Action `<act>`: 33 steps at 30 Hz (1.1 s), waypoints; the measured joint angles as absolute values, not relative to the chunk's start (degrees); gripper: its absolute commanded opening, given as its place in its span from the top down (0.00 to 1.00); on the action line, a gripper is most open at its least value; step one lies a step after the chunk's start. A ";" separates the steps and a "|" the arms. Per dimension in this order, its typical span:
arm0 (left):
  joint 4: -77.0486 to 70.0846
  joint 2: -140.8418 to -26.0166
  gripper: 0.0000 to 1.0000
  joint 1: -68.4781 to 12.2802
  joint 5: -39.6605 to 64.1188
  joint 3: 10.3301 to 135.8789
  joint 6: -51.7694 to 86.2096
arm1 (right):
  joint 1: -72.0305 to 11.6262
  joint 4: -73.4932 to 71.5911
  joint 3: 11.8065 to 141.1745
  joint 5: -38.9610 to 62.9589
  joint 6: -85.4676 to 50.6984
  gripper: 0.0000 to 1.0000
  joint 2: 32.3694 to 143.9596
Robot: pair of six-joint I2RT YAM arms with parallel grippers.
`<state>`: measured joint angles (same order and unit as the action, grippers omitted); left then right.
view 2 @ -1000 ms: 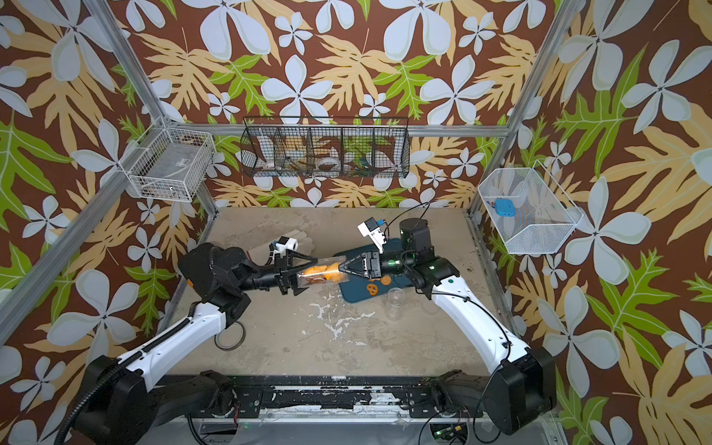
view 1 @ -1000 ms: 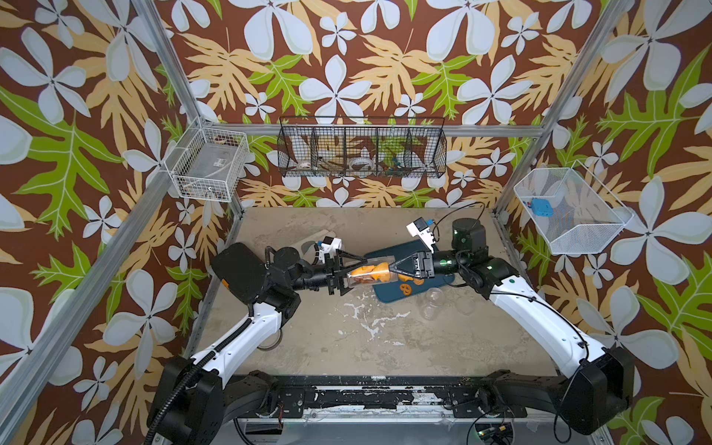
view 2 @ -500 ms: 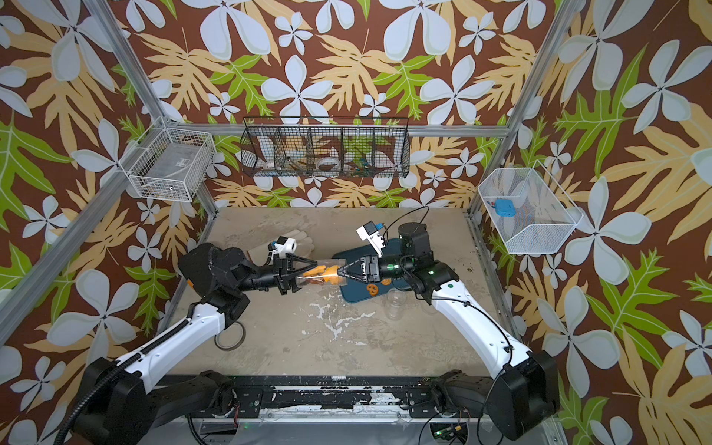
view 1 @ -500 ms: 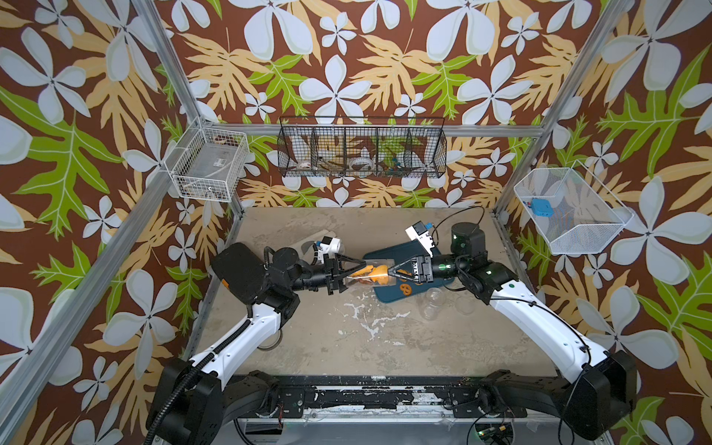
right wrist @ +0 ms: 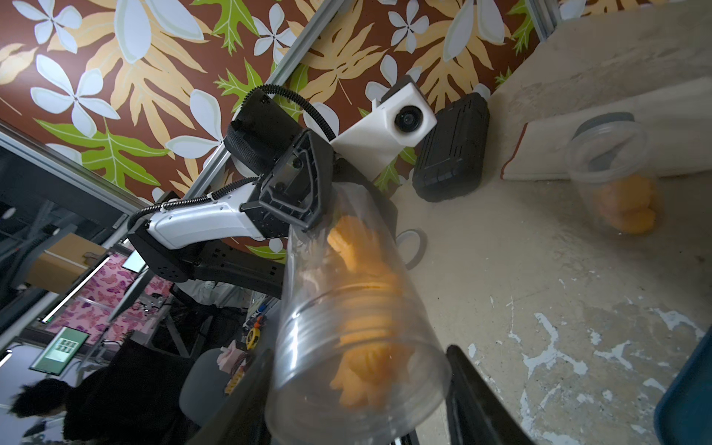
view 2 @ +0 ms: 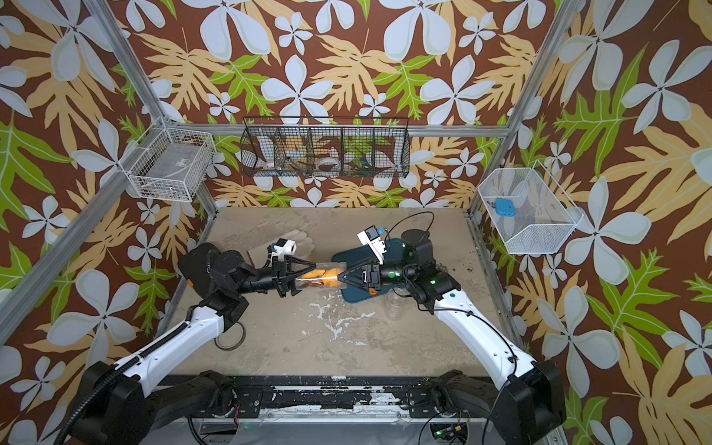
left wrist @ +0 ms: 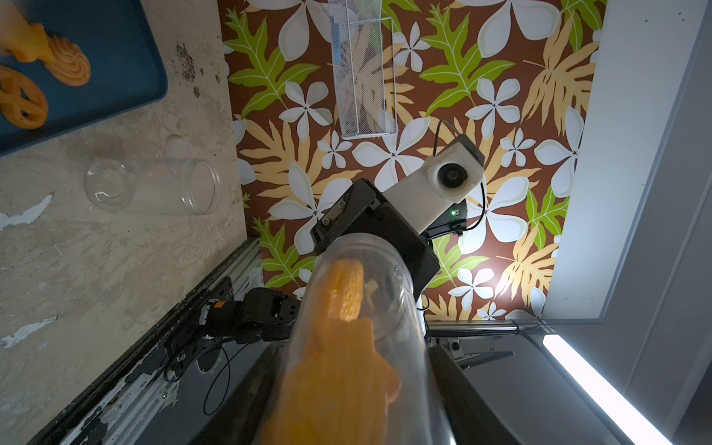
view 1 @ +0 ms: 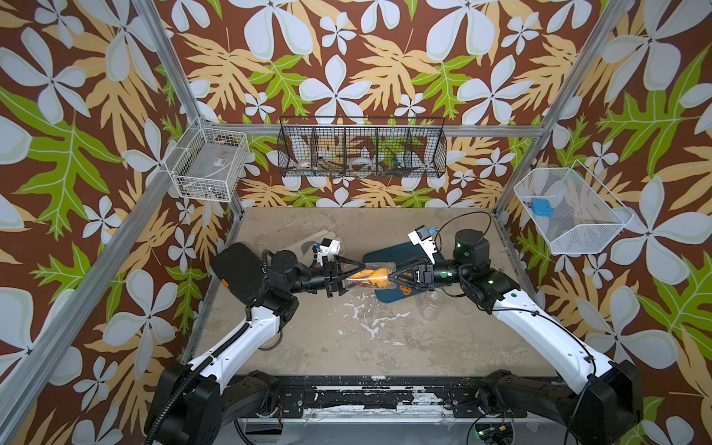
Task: Pour the cookies out of the jar
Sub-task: Unscrew the lid from the jar.
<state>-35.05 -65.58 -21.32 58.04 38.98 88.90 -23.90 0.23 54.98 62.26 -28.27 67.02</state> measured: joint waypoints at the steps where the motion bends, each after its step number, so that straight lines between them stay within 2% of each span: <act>1: -35.24 -65.49 0.55 -21.34 58.33 38.98 88.99 | -24.03 -0.62 54.02 61.43 -26.48 0.57 65.82; 9: -35.44 -65.45 0.54 -21.45 59.75 39.27 89.32 | -24.27 -2.00 51.64 59.57 -10.70 0.65 62.24; 15: -34.92 -65.04 0.54 -21.45 59.79 39.24 89.49 | -24.29 0.25 51.81 57.91 -0.97 0.63 60.99; 17: -33.98 -64.71 0.54 -21.12 58.78 38.92 89.78 | -24.08 0.25 51.72 56.90 1.06 0.59 60.47; 24: -31.99 -64.86 0.53 -20.78 58.43 38.65 89.93 | -23.70 -1.74 52.21 55.92 -1.76 0.24 62.24; 29: -31.97 -65.19 0.53 -20.78 58.50 38.87 90.04 | -23.70 -3.49 53.06 58.13 -7.07 0.13 64.97; 33: -31.99 -65.36 0.53 -20.78 58.48 39.22 90.15 | -24.16 -4.03 52.77 60.29 -9.89 0.12 66.54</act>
